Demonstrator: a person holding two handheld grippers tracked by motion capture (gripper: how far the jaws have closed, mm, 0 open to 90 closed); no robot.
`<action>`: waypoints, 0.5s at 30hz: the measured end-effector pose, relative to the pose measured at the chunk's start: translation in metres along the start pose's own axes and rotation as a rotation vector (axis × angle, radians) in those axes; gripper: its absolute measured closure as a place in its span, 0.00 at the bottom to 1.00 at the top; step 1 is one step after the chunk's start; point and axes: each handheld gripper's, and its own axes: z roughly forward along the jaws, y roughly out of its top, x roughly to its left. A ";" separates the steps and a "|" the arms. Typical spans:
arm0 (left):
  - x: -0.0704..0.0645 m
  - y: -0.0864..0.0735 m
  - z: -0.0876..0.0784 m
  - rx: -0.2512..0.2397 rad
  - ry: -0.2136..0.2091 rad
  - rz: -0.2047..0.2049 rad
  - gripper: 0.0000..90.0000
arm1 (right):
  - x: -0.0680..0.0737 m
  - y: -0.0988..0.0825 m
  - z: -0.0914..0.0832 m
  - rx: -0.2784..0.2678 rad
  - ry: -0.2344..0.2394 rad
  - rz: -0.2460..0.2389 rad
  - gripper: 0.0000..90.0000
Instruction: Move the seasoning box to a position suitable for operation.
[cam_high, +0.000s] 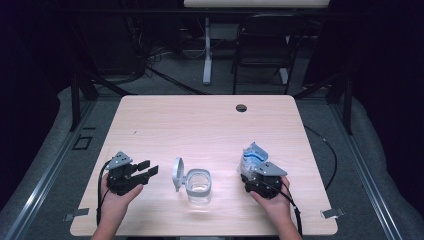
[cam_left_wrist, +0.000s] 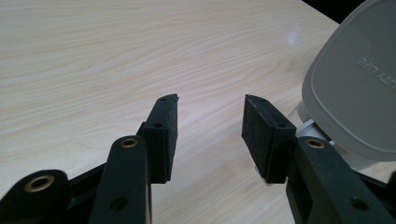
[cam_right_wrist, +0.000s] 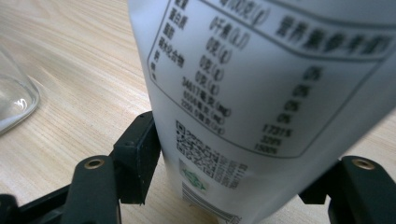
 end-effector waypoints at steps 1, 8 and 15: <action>0.000 0.000 0.000 0.000 0.000 0.000 0.62 | 0.000 0.000 0.000 0.000 0.000 -0.001 0.39; 0.000 0.000 -0.001 -0.001 0.003 0.000 0.62 | 0.001 0.000 0.001 -0.008 -0.005 -0.001 0.39; 0.001 0.000 -0.001 -0.005 0.005 -0.002 0.62 | 0.001 0.000 0.001 -0.007 -0.006 -0.004 0.40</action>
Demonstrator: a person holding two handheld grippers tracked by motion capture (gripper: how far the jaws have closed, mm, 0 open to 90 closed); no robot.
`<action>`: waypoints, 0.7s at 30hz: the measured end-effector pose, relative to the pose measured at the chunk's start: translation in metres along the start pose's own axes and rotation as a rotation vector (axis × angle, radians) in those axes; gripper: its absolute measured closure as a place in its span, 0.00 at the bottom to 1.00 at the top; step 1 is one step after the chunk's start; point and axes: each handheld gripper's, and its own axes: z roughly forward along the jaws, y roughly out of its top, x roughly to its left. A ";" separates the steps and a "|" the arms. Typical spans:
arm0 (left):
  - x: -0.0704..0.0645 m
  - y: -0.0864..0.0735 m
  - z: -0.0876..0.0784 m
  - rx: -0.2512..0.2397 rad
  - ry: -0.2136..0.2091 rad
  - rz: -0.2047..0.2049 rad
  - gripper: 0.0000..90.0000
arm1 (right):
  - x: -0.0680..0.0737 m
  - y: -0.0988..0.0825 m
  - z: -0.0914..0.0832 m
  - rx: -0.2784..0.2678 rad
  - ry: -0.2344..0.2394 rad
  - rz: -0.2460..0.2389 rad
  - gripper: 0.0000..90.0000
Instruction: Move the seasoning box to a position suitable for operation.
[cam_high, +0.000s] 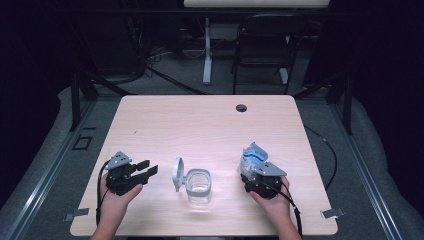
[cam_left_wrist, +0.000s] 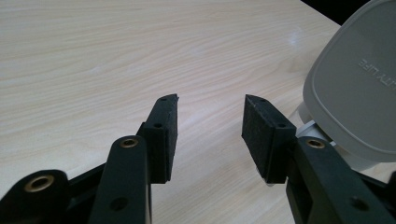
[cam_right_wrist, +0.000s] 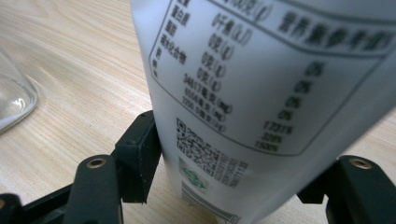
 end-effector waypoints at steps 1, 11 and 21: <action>0.000 0.000 0.000 -0.003 0.003 -0.002 0.62 | 0.000 0.000 0.000 0.001 0.002 0.000 0.40; 0.002 0.000 -0.002 -0.012 0.004 -0.010 0.62 | 0.000 0.000 0.000 -0.004 0.011 -0.007 0.41; 0.004 0.000 -0.003 -0.006 0.002 -0.011 0.62 | 0.000 0.000 0.000 -0.006 0.008 -0.002 0.41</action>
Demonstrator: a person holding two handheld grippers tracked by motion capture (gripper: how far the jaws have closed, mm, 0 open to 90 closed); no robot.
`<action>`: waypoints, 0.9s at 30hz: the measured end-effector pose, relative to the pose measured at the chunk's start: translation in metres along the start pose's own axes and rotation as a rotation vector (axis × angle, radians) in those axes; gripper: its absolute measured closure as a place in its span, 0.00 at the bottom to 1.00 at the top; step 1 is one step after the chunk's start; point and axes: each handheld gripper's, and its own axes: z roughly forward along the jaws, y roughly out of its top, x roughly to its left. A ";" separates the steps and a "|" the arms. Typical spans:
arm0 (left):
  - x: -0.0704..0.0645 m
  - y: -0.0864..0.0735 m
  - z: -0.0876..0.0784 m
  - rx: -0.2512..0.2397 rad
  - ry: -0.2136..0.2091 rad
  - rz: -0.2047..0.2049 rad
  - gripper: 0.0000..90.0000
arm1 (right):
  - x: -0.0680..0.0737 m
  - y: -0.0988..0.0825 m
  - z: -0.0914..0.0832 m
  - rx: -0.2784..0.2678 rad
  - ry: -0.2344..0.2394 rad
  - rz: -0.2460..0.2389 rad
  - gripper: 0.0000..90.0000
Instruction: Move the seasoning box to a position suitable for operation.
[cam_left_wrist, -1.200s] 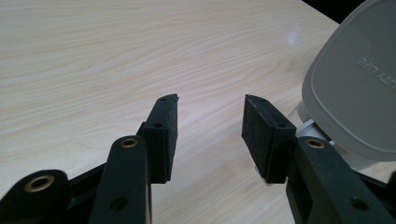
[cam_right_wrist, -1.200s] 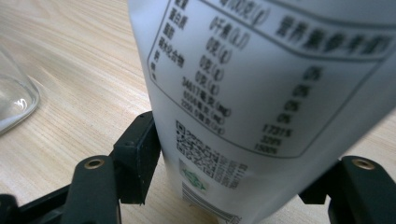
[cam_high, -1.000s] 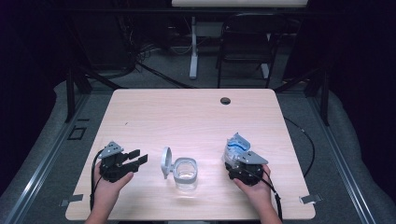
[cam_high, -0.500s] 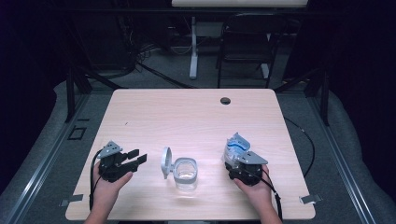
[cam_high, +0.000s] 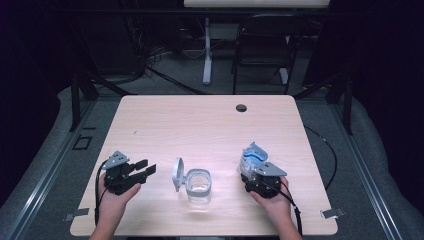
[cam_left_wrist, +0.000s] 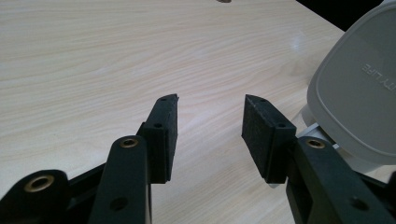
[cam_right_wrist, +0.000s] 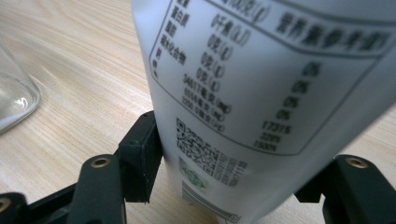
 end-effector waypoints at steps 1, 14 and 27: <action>0.000 0.000 0.000 0.001 0.000 -0.001 0.62 | 0.000 0.000 0.000 0.001 0.001 -0.001 0.41; 0.001 -0.001 0.000 -0.006 0.004 -0.008 0.62 | 0.001 -0.001 0.001 -0.012 -0.002 -0.015 0.41; 0.001 -0.001 0.001 -0.002 0.007 -0.004 0.62 | 0.003 -0.004 0.000 -0.032 0.000 -0.029 0.44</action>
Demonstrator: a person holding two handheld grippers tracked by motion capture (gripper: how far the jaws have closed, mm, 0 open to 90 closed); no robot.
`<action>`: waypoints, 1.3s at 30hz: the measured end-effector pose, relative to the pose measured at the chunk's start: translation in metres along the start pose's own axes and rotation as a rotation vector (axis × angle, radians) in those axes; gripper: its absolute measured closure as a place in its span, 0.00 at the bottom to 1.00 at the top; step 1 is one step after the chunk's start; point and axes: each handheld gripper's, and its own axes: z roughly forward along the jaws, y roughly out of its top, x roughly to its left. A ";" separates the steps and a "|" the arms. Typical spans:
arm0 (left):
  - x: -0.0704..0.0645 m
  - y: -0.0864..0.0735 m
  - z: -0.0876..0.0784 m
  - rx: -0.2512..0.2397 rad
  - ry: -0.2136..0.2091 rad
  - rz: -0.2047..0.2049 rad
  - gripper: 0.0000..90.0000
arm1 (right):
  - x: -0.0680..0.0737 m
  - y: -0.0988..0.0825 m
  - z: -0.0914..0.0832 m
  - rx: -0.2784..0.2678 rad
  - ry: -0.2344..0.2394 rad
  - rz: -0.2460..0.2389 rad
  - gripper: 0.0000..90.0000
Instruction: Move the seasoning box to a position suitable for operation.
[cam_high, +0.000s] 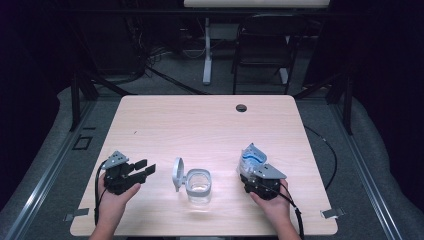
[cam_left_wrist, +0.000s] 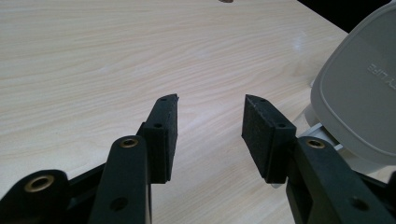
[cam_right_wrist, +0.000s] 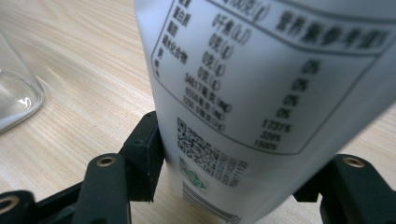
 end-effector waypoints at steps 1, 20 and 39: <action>0.000 0.000 0.000 0.000 0.000 0.000 0.62 | 0.000 0.000 0.000 0.001 0.002 0.001 0.44; -0.003 -0.001 0.001 0.000 0.008 0.011 0.62 | -0.007 -0.001 -0.006 -0.024 0.006 0.023 0.45; -0.001 0.001 -0.009 -0.029 0.002 0.001 0.62 | 0.005 0.013 -0.015 -0.049 -0.017 -0.038 0.45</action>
